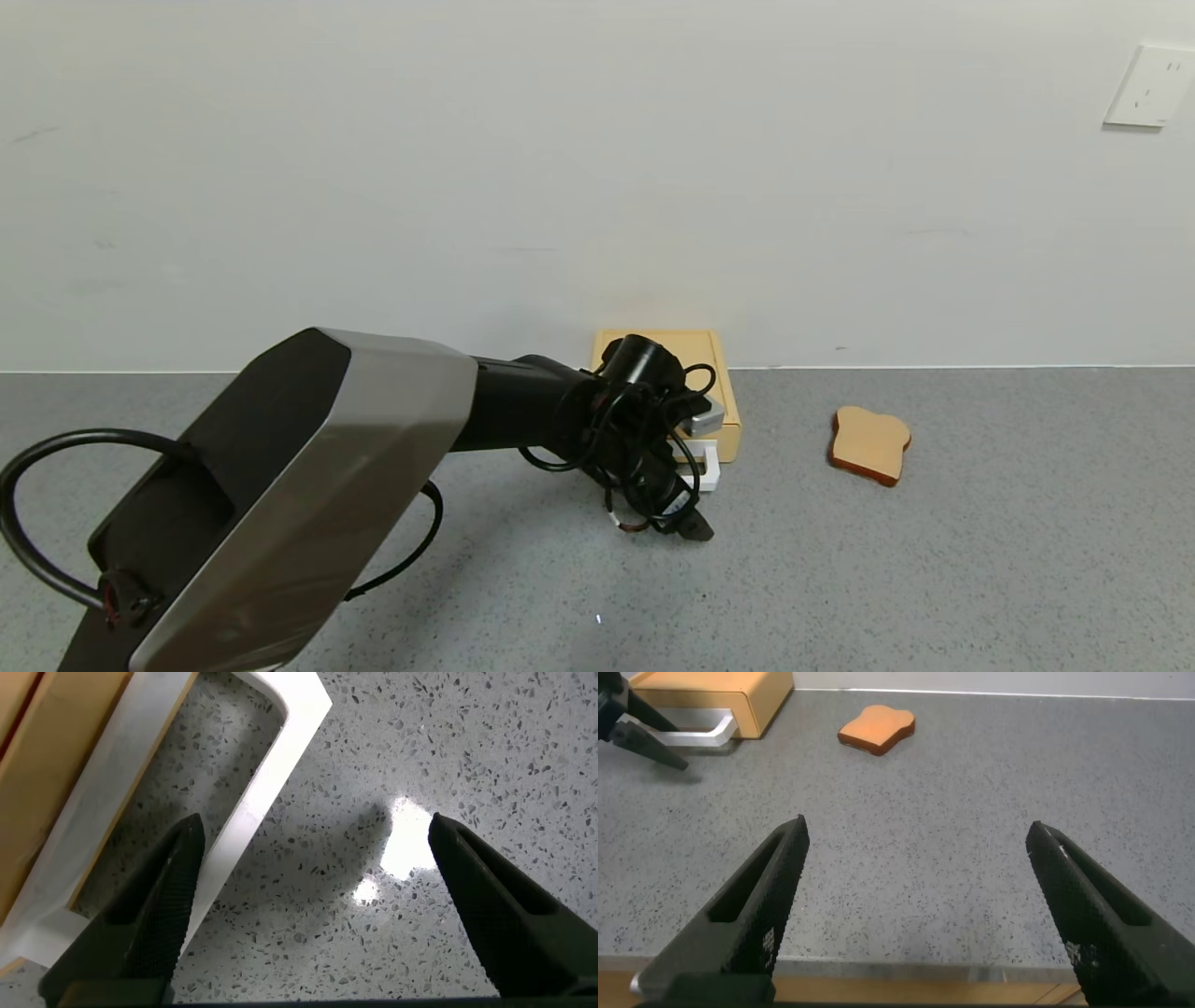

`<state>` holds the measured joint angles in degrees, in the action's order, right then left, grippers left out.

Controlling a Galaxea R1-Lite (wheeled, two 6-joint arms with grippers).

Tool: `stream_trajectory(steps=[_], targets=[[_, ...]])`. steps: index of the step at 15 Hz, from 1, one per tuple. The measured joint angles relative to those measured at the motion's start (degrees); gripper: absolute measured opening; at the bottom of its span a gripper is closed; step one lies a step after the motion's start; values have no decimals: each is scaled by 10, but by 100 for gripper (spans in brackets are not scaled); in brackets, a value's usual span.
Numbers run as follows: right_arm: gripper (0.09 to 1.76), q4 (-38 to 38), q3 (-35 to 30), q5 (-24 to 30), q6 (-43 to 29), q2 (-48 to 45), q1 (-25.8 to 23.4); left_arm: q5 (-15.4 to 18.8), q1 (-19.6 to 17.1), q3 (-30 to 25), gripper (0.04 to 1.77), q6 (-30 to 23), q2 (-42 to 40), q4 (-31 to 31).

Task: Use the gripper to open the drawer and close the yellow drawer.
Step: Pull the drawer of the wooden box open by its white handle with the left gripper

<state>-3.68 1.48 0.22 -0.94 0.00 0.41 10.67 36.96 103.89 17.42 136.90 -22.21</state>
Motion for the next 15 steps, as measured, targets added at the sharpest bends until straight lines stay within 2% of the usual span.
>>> stream_trajectory(steps=[11,15], targets=[[171,0,0,0,0,0,0,2,22,-47,172,-17,-19,-5],[171,0,0,0,0,0,0,3,34,-73,172,-52,-32,-5]])
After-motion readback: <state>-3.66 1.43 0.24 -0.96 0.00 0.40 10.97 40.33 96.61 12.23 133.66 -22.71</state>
